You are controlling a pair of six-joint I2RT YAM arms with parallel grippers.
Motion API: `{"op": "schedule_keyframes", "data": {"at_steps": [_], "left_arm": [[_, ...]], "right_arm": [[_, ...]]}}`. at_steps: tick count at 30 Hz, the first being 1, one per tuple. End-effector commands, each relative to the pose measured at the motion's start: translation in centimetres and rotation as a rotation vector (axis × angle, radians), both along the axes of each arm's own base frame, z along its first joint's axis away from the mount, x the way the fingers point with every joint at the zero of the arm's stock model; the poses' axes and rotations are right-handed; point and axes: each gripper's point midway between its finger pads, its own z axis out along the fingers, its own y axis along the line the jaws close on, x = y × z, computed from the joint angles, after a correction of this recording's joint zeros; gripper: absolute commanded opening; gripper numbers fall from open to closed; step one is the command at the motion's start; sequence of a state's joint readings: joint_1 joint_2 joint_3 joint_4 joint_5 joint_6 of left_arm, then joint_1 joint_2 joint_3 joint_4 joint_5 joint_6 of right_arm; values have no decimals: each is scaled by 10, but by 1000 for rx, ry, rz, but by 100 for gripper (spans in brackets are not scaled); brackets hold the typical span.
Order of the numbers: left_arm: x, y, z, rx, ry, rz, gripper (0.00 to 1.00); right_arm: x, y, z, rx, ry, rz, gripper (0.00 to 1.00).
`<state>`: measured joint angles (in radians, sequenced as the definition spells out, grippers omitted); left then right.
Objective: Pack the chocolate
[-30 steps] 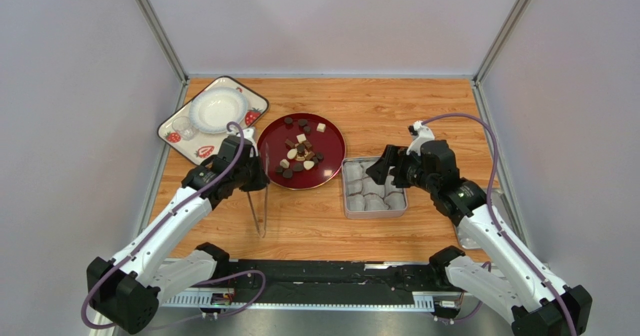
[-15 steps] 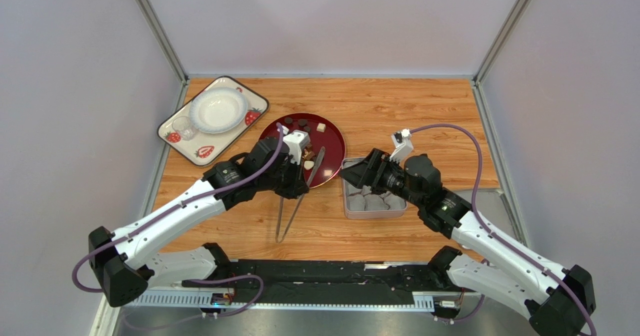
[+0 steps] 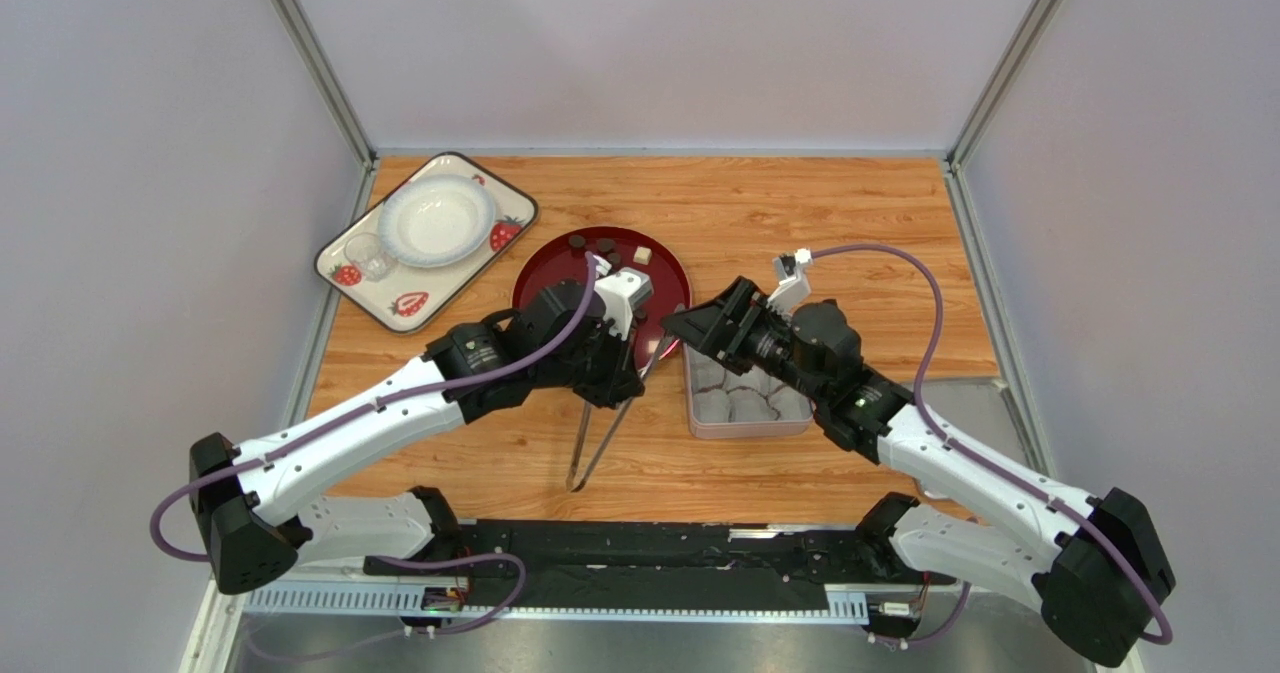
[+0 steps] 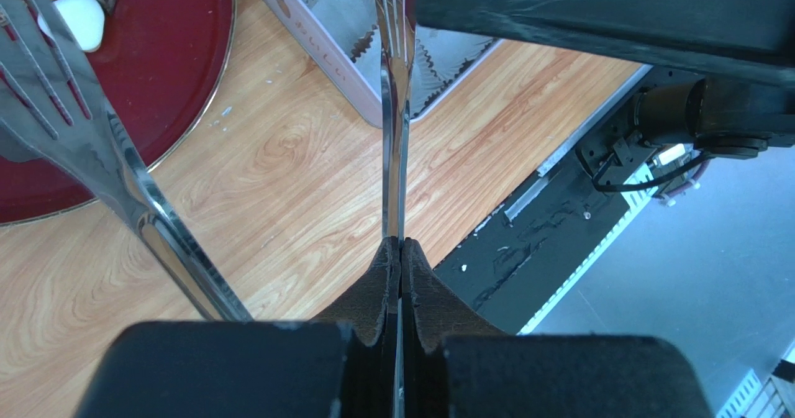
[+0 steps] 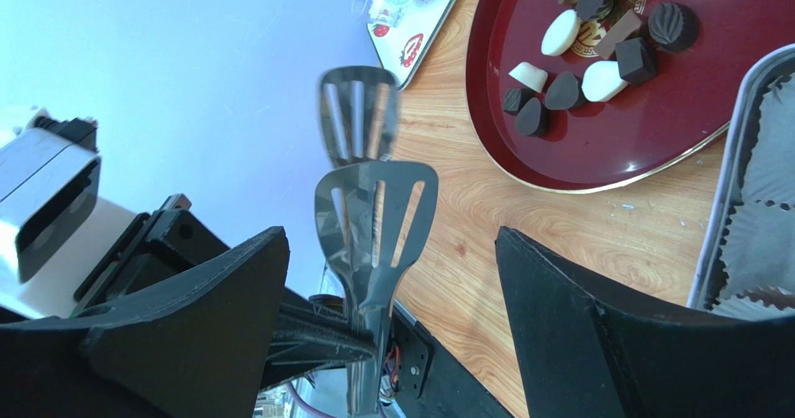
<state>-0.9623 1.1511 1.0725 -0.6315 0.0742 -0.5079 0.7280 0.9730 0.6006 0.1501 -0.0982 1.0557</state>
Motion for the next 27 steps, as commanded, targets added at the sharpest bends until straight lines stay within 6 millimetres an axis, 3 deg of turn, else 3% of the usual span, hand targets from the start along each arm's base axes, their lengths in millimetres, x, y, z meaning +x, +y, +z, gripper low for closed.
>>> {"op": "schedule_keyframes", "data": {"at_steps": [1,13,27], "left_arm": [[2,-16,28,-79,-54,-35,0],[-2,-24,28,-113,-39,-47,0],[1,-20,24,-100,-56,-21,2]], "right_arm": [[3,8,17,92,-21,4,84],[5,4,15,145,-14,-27,68],[2,-3,17,166,-7,-55,27]]}}
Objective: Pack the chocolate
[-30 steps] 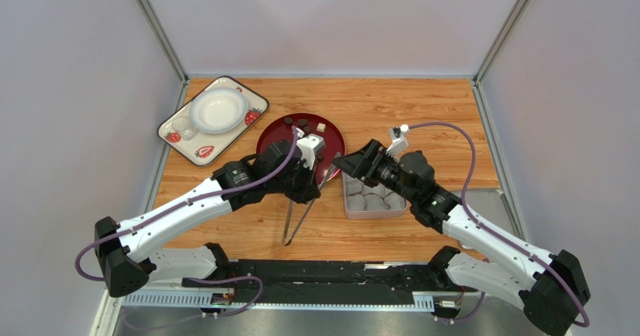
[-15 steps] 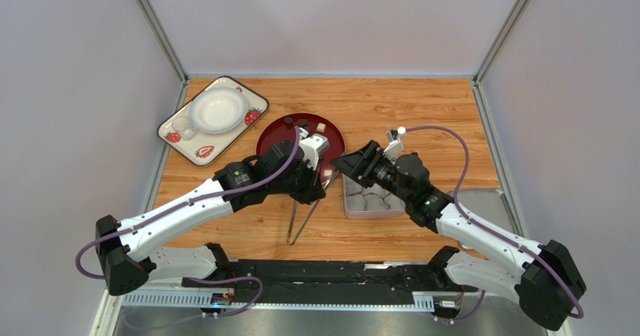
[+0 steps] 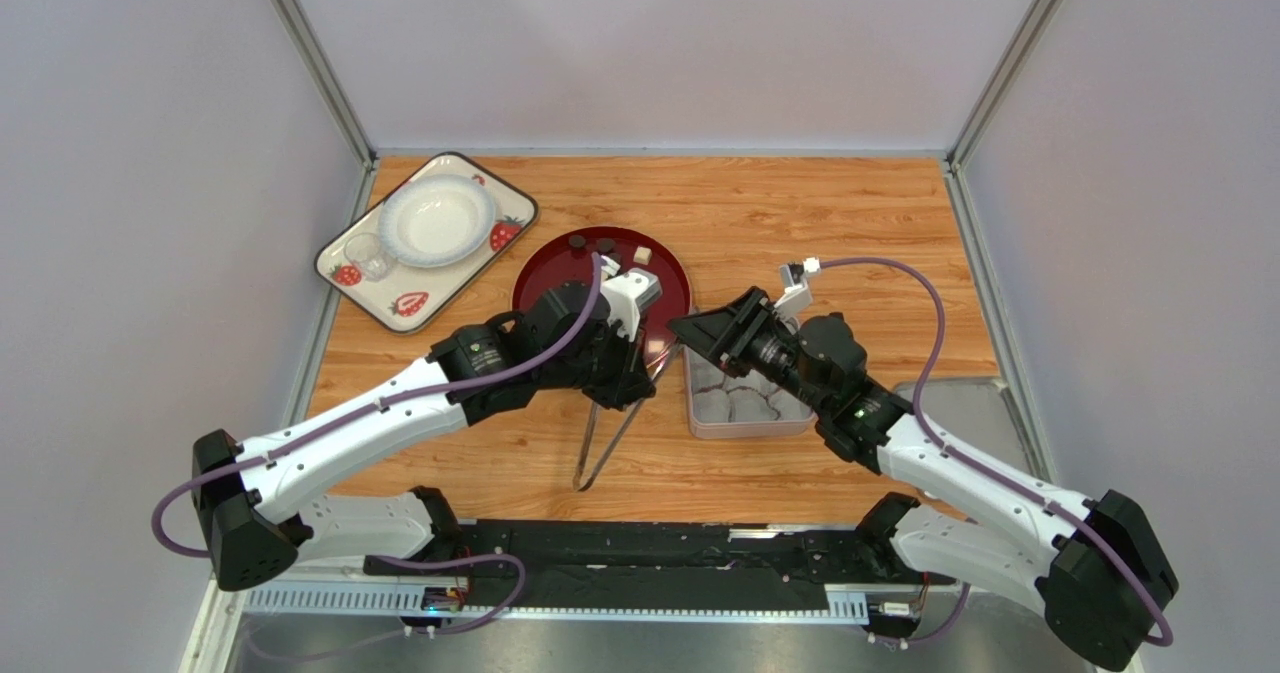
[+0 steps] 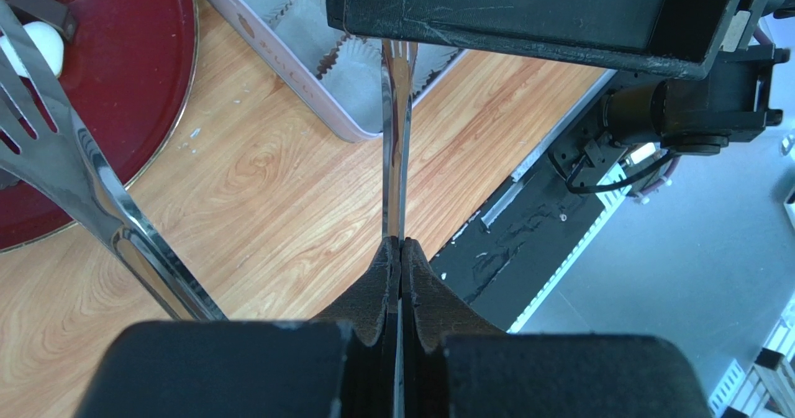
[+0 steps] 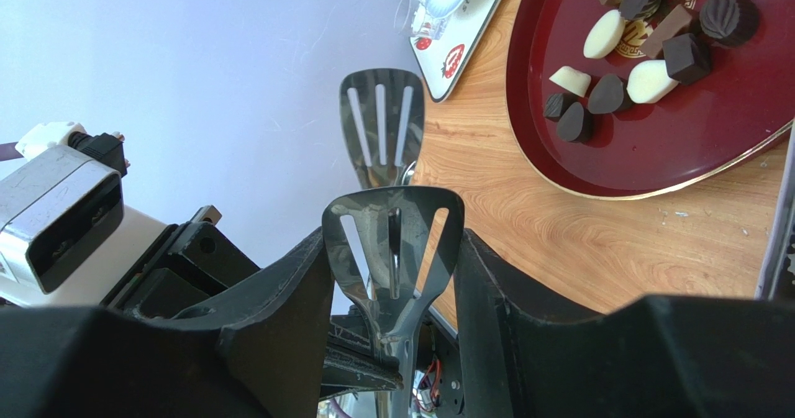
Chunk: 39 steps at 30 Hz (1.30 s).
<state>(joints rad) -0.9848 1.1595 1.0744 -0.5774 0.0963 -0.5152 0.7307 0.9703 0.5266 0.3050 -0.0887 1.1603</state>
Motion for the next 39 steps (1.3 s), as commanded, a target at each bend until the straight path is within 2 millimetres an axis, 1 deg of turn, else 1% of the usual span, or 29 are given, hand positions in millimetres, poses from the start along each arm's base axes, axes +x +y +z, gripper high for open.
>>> {"op": "schedule_keyframes", "data": {"at_steps": [1,2,3,5,6,7,8,9,10,11,12,13,14,15,16,17,18,19,20,21,22,26,28,30,31,32,33,36,39], "left_arm": [[6,-4,18,-55,-54,21,4],[7,-3,19,-57,-60,27,7],[9,-1,20,-56,-72,41,15],[11,3,28,-75,-99,57,25],[12,5,33,-83,-116,70,35],[10,8,40,-107,-132,69,40],[15,12,45,-119,-162,97,44],[18,17,45,-119,-183,124,49],[18,23,55,-149,-212,142,50],[21,25,61,-172,-236,158,55],[24,31,56,-166,-258,183,62],[23,37,63,-193,-285,195,67],[25,39,68,-213,-315,206,72],[28,45,58,-199,-326,228,74],[27,51,64,-226,-350,243,78],[28,52,68,-252,-373,253,80],[30,55,59,-238,-387,261,85],[28,60,64,-262,-409,267,86],[29,61,66,-282,-424,271,88],[30,63,59,-267,-434,273,90],[29,66,61,-274,-446,275,91],[29,66,52,-245,-464,251,92],[26,63,49,-247,-469,226,92],[24,58,55,-275,-485,201,92],[23,56,55,-278,-489,192,92],[24,54,58,-283,-504,183,92],[22,52,59,-285,-508,166,92],[19,44,58,-275,-522,124,92],[21,36,54,-247,-535,104,92]], "right_arm": [[2,-6,11,43,-15,-42,26],[2,-7,12,44,-14,-45,25],[2,-8,13,42,-14,-50,24],[3,-11,13,39,-11,-65,24],[3,-12,13,36,-8,-70,24],[4,-14,13,33,-2,-85,23],[5,-15,13,34,3,-90,22],[3,-16,9,24,19,-89,22],[8,-21,10,29,20,-131,21],[9,-22,8,30,31,-138,21],[9,-23,5,24,47,-144,21],[9,-23,4,25,58,-150,21],[9,-23,4,33,73,-153,21],[9,-24,0,23,93,-158,21],[10,-25,0,23,104,-167,21],[10,-26,2,32,112,-172,21],[10,-27,0,37,132,-179,21],[11,-28,1,44,139,-191,21],[11,-30,2,53,144,-200,20],[11,-32,2,57,151,-211,20],[13,-35,3,70,158,-232,20],[17,-46,13,104,163,-291,18],[19,-54,19,110,155,-327,17],[21,-61,21,106,155,-355,16],[22,-64,29,123,142,-367,16],[23,-66,32,129,140,-373,16],[23,-69,25,106,159,-385,16],[24,-73,29,110,160,-400,16],[24,-74,31,113,160,-401,16]]}}
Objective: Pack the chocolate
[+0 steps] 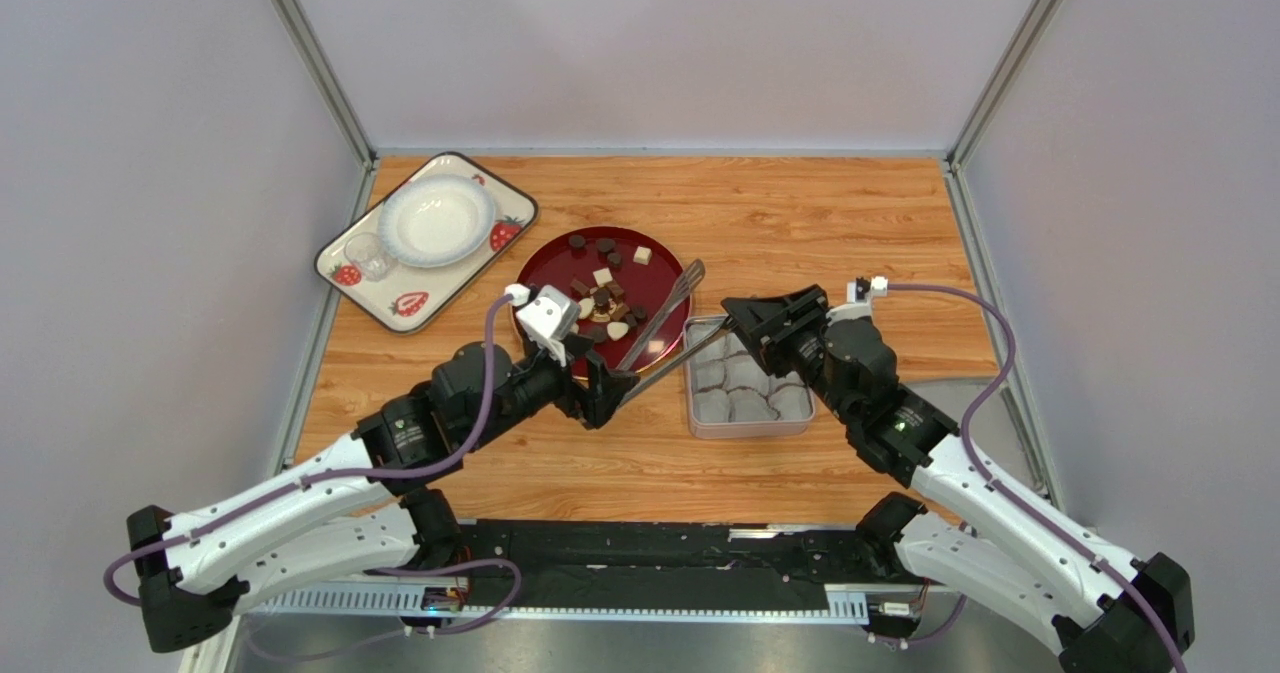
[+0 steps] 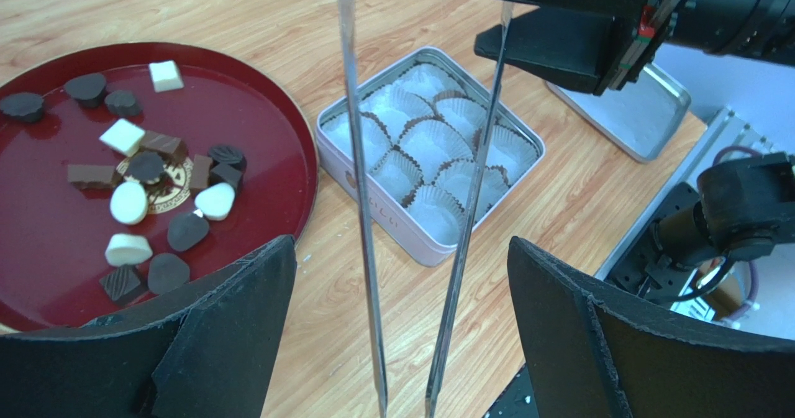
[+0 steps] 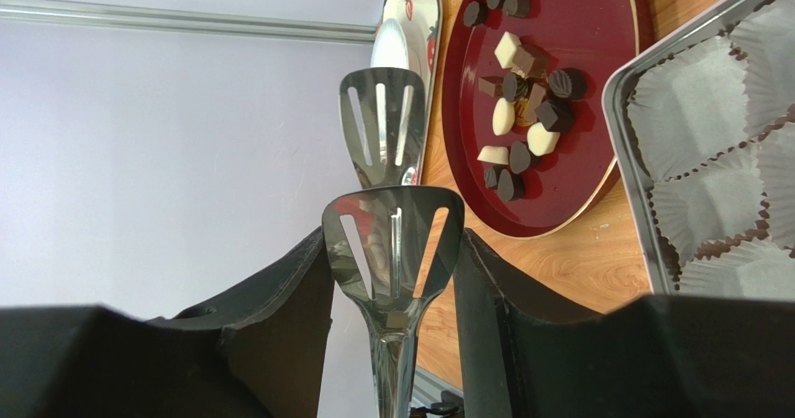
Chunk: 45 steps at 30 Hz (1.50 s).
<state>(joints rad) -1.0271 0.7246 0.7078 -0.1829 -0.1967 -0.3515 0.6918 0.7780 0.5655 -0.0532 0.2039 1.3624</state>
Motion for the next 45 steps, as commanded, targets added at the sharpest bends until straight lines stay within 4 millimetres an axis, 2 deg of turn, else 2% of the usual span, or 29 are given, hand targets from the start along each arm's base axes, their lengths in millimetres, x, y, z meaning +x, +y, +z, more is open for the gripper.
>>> {"op": "schedule_keyframes", "data": {"at_steps": [1,9,17,27,45], "left_arm": [[3,-16,10,13,-71,-41,92],[19,-27,4,125,-54,-12,90],[12,-44,-7,154,18,-74,84],[14,-56,-23,148,94,-65,78],[11,-63,-28,123,164,-62,54]], "right_arm": [[4,-6,31,60,-37,-45,16],[3,-4,29,57,-33,-30,16],[3,-4,28,64,-31,-32,16],[1,-6,29,83,-38,-33,16],[1,-7,18,97,-11,-46,16]]}}
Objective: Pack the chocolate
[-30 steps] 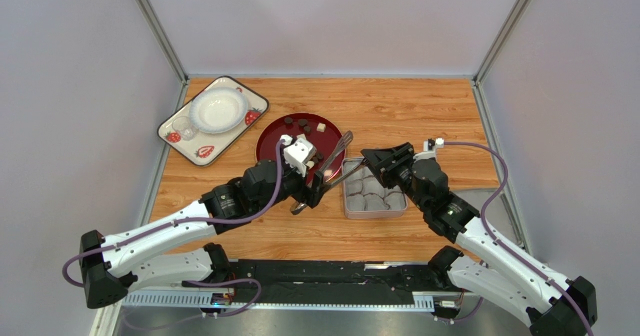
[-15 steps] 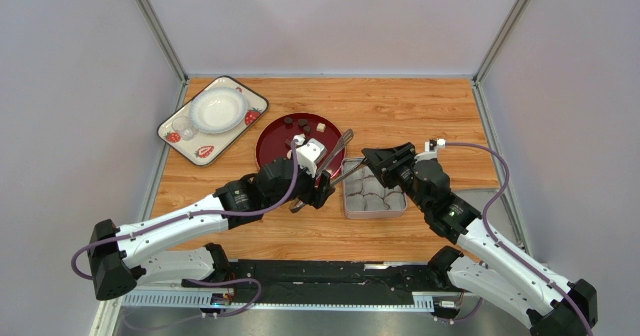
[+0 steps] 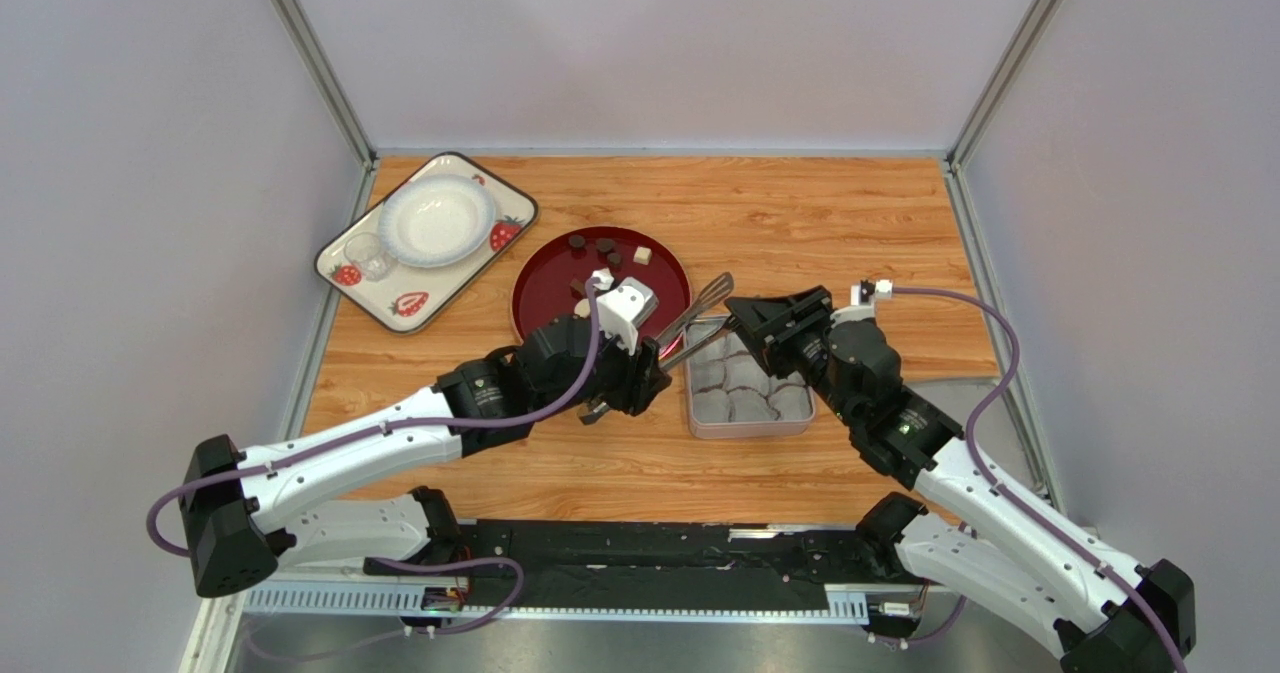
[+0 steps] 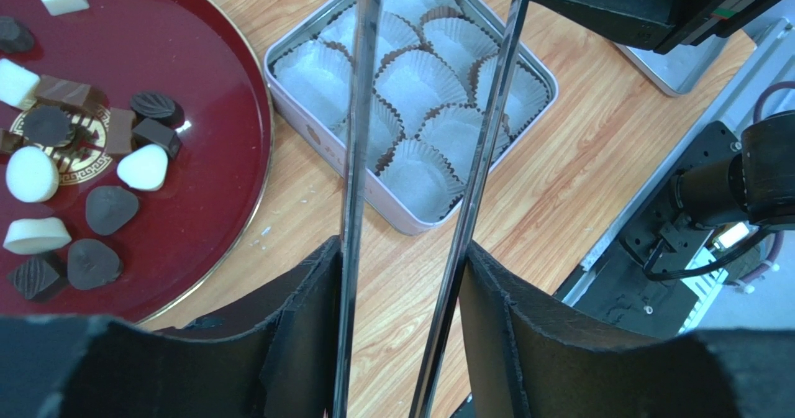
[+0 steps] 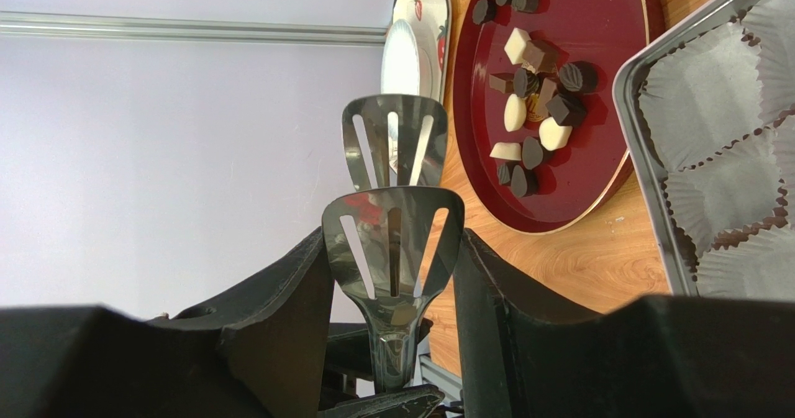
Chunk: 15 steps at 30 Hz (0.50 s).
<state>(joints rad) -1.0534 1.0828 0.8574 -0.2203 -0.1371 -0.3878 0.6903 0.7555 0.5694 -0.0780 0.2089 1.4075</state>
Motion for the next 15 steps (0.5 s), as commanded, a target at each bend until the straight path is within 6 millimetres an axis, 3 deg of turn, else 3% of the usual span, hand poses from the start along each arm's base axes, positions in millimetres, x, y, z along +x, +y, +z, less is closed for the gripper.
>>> {"op": "schedule_keyframes", "data": {"at_steps": [1,11,15], "left_arm": [[3,-6,21,-55,-1,21,54],[10,12,24,-1,-26,94,41],[12,19,27,21,-33,115,40]], "right_arm": [[3,-4,12,58,-27,-32,16],[3,-7,-2,27,1,-44,23],[3,-10,-7,-10,5,-49,45]]}}
